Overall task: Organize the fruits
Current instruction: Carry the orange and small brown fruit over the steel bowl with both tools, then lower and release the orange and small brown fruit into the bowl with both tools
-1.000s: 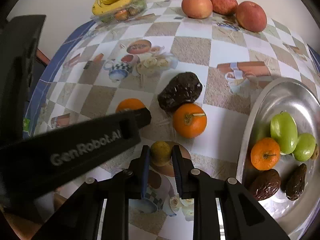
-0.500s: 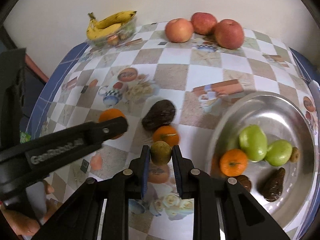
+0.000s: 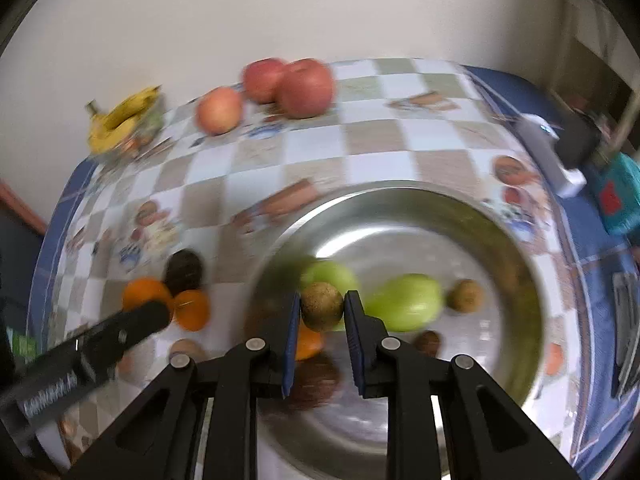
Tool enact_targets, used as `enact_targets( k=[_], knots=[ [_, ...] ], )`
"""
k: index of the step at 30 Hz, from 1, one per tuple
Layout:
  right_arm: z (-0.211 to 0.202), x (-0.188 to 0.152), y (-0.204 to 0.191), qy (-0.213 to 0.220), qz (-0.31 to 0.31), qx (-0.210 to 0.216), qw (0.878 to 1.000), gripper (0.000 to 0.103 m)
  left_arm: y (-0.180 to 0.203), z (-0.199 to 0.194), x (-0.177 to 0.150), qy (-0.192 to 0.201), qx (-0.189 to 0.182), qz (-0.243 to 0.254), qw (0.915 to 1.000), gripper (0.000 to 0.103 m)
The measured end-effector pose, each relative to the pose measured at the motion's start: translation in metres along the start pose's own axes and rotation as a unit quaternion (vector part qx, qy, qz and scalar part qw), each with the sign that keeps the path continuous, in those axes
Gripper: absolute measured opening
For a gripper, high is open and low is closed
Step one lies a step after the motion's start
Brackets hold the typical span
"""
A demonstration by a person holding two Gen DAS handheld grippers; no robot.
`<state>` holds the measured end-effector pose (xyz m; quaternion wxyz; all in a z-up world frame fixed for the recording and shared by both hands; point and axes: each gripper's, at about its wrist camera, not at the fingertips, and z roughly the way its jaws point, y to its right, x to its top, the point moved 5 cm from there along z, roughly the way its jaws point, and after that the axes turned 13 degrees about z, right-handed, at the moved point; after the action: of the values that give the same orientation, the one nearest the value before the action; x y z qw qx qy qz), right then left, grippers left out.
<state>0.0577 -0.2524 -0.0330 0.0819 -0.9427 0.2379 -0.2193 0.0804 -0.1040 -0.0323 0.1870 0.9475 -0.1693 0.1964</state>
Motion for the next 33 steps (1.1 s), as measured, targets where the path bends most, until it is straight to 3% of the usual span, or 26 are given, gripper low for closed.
enact_targets(
  k=[5, 13, 20, 33],
  knots=[
    [-0.009, 0.011, 0.032, 0.018, 0.034, -0.018, 0.999, 0.023, 0.042, 0.010, -0.001, -0.003, -0.013, 0.059, 0.9982, 0.041],
    [-0.010, 0.016, 0.065, 0.015, 0.071, -0.031, 0.997, 0.024, 0.074, 0.026, -0.005, -0.009, -0.024, 0.100, 0.9947, 0.041],
    [-0.001, 0.010, 0.070, -0.004, 0.066, -0.038, 0.997, 0.024, 0.096, 0.041, -0.008, -0.008, -0.016, 0.139, 0.9901, 0.041],
    [0.026, -0.002, 0.077, -0.037, 0.068, -0.052, 0.996, 0.024, 0.105, 0.062, -0.019, -0.010, 0.026, 0.164, 0.9861, 0.041]
  ],
)
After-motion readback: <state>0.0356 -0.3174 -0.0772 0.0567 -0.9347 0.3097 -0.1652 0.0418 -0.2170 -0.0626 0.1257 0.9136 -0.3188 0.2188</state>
